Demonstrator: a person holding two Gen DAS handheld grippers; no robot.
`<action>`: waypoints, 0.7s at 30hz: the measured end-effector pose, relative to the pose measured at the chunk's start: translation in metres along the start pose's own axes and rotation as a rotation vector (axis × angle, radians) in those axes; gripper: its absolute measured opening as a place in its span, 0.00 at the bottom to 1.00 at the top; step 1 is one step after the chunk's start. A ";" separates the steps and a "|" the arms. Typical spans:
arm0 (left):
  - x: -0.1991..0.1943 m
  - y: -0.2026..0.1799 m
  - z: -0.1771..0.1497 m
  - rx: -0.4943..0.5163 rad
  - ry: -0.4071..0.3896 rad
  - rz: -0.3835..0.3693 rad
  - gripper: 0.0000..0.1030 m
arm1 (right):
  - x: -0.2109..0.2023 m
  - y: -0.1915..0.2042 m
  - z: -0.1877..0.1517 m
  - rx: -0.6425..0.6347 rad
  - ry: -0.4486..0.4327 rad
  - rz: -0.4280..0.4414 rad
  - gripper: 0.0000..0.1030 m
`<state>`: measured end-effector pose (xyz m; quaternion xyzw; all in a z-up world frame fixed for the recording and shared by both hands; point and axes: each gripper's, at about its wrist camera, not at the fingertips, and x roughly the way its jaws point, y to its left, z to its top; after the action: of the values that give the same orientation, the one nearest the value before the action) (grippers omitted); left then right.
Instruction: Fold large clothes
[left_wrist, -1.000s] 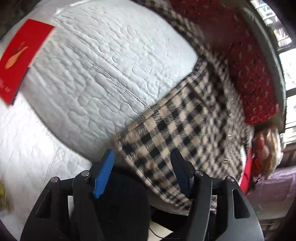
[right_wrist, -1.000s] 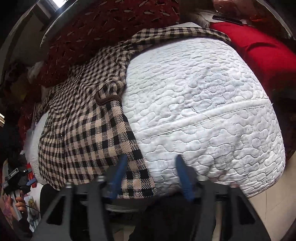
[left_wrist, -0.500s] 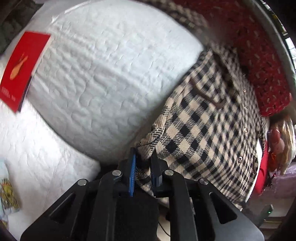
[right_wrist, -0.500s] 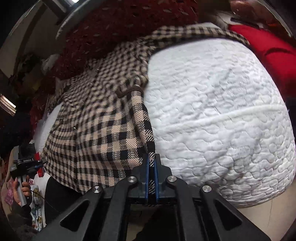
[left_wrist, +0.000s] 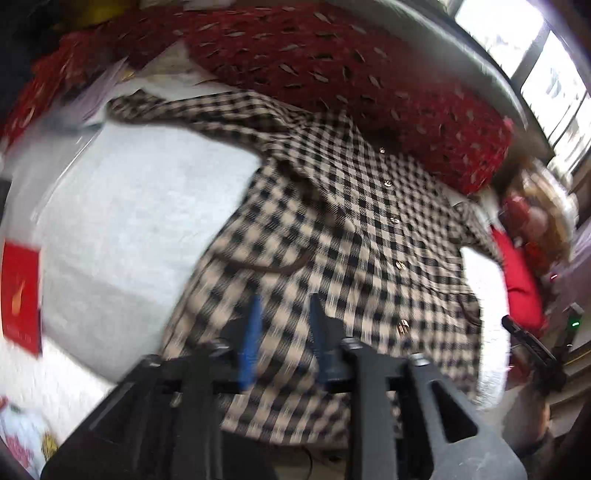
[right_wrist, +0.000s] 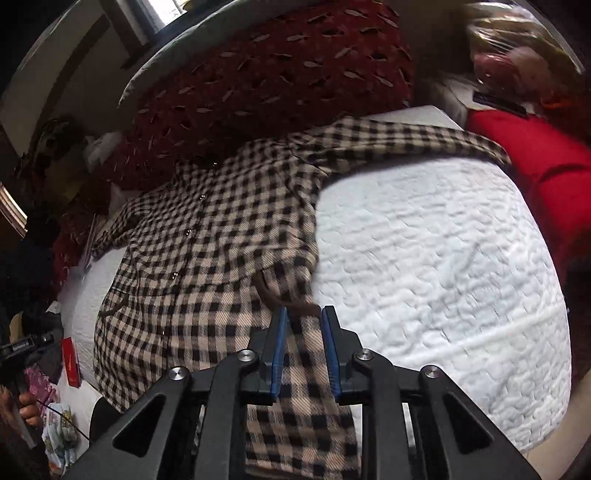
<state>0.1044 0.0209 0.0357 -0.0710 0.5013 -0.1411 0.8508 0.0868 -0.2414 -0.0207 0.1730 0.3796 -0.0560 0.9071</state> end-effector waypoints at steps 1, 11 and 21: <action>0.018 -0.012 0.006 0.011 0.010 -0.003 0.33 | 0.011 0.007 0.005 -0.016 -0.002 0.001 0.20; 0.116 -0.073 -0.005 0.205 0.159 0.186 0.46 | 0.077 -0.027 0.022 0.057 0.119 0.025 0.19; 0.114 -0.076 -0.010 0.197 0.168 0.171 0.57 | 0.050 -0.299 0.099 0.760 -0.144 -0.128 0.45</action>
<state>0.1351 -0.0865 -0.0442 0.0677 0.5586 -0.1218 0.8176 0.1192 -0.5543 -0.0727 0.4681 0.2772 -0.2610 0.7975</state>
